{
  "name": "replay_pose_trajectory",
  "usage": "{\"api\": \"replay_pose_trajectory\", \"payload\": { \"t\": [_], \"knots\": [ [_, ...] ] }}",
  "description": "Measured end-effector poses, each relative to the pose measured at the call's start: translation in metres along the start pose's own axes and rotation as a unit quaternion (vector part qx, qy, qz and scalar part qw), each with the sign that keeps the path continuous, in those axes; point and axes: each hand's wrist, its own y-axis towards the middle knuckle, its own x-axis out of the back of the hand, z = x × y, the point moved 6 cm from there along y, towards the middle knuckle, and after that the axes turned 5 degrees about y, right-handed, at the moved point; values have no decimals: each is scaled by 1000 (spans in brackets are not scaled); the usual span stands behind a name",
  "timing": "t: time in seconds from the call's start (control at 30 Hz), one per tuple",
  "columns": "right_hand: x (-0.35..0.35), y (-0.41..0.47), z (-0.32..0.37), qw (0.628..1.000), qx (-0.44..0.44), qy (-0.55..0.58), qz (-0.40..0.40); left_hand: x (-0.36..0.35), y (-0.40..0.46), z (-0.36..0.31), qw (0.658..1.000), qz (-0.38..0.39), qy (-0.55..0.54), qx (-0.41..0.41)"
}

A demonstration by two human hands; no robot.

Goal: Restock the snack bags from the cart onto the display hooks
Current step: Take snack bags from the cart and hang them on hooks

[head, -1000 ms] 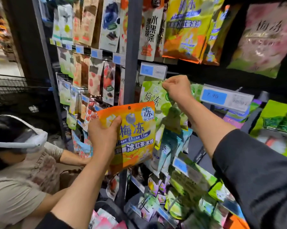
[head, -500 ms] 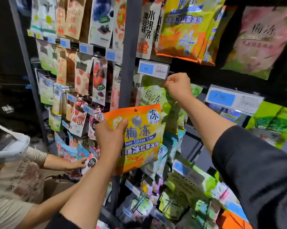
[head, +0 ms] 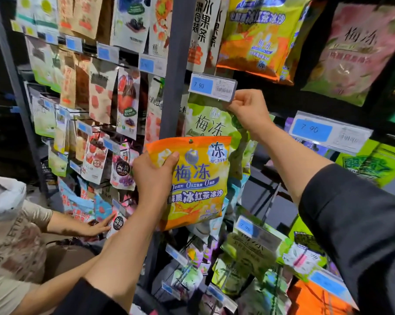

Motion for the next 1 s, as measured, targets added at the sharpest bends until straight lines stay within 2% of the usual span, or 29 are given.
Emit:
{"api": "replay_pose_trajectory", "payload": {
  "t": [0.33, 0.43, 0.53, 0.83, 1.0],
  "knots": [
    [-8, -6, -7, 998, 25, 49, -24, 1, 9, 7, 1000, -4, 11, -5],
    [-10, -9, -6, 998, 17, 52, -10, -1, 9, 15, 1000, -9, -6, 27],
    [-12, -10, 0, 998, 44, 38, -5, -1, 11, 24, 999, -11, -23, 46],
    [-6, -8, 8, 995, 75, 57, -38, -2, 18, 19, 999, -2, -35, 10],
    [-13, 1, 2, 998, 53, -26, -37, -1, 17, 15, 1000, 3, -27, 2]
  ]
}}
